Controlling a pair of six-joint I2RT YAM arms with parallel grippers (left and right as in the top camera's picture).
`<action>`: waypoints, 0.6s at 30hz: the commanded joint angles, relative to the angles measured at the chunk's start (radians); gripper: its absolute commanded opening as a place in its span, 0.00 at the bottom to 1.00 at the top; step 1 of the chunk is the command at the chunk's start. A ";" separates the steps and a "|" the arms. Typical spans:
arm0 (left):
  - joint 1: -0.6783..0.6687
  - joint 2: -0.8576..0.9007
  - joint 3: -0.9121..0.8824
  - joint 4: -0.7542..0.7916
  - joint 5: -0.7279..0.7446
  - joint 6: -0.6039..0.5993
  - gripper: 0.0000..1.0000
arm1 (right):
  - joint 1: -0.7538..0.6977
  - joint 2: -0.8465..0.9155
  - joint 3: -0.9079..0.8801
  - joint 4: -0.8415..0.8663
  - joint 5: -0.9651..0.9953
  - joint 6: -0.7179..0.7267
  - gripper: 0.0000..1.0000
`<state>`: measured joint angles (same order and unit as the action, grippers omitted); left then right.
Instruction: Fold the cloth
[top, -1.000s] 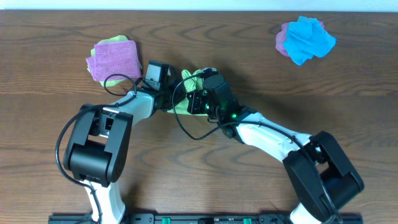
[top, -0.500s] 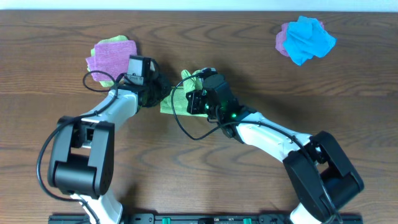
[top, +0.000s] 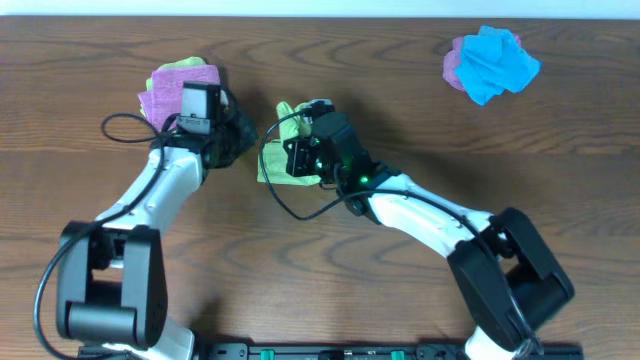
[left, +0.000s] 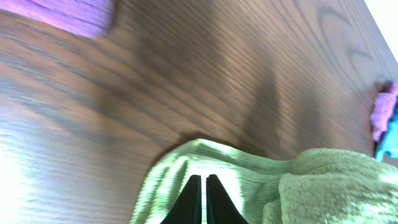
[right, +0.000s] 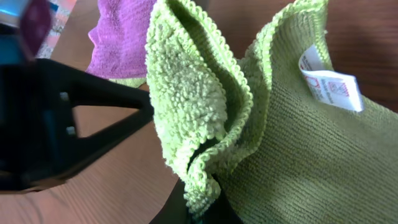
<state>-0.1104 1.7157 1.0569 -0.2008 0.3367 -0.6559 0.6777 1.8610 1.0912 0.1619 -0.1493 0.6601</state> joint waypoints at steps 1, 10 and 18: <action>0.023 -0.028 -0.005 -0.028 -0.033 0.042 0.06 | 0.016 0.040 0.036 -0.014 0.000 -0.022 0.01; 0.058 -0.063 -0.005 -0.058 -0.032 0.055 0.06 | 0.043 0.077 0.047 -0.044 0.003 -0.023 0.03; 0.067 -0.081 -0.005 -0.057 -0.033 0.058 0.06 | 0.057 0.082 0.047 -0.042 -0.021 -0.031 0.53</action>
<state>-0.0525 1.6547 1.0569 -0.2554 0.3138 -0.6197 0.7235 1.9293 1.1164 0.1192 -0.1520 0.6399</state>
